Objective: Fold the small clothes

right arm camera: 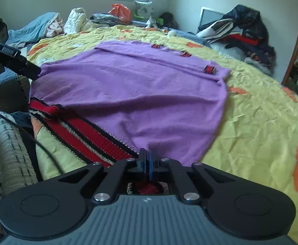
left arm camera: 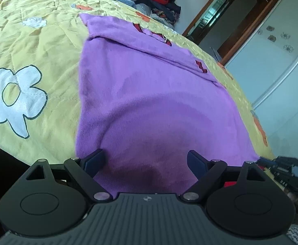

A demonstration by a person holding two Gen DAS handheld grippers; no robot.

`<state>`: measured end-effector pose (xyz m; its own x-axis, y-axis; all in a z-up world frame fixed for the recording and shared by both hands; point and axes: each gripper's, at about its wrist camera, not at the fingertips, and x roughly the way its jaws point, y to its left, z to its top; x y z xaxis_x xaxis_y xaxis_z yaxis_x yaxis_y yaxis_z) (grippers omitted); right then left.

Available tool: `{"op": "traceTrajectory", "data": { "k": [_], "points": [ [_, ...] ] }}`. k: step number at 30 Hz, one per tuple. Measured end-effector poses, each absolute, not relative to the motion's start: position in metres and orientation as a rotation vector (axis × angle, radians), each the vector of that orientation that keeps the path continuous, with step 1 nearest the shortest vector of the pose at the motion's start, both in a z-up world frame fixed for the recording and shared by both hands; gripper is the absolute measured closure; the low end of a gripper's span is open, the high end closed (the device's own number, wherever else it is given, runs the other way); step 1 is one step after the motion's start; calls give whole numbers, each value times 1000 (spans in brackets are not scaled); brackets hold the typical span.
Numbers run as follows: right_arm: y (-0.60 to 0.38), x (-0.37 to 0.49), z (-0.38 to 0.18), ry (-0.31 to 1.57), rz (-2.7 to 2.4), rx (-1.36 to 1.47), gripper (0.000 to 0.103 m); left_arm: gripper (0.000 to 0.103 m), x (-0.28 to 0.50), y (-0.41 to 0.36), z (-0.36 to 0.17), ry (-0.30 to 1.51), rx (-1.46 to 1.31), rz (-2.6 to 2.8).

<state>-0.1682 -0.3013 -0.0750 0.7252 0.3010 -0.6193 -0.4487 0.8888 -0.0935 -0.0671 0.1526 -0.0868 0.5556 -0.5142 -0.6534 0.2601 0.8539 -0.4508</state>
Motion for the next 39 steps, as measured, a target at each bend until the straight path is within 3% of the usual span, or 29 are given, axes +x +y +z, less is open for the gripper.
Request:
{"op": "traceTrajectory", "data": {
  "k": [7, 11, 21, 23, 25, 26, 27, 39],
  "points": [
    [-329, -180, -60, 658, 320, -300, 102, 17, -70, 148, -93, 934, -301, -520],
    [-340, -182, -79, 753, 272, -298, 103, 16, -73, 148, -101, 954, -302, -548],
    [-376, -160, -80, 775, 322, 171, 96, 15, -76, 174, -135, 940, -443, -648],
    [-369, -159, -83, 776, 327, 177, 81, 16, -77, 178, -143, 934, -465, -675],
    [-365, -161, -86, 767, 356, 186, 32, 17, -80, 184, -149, 904, -473, -710],
    [-363, -164, -86, 752, 364, 182, 23, 18, -81, 187, -153, 894, -489, -738],
    [-360, -165, -85, 737, 368, 170, 19, 18, -83, 189, -158, 887, -504, -756],
    [-354, -164, -83, 728, 374, 146, 20, 19, -77, 226, -191, 694, -593, -769]
  ]
}}
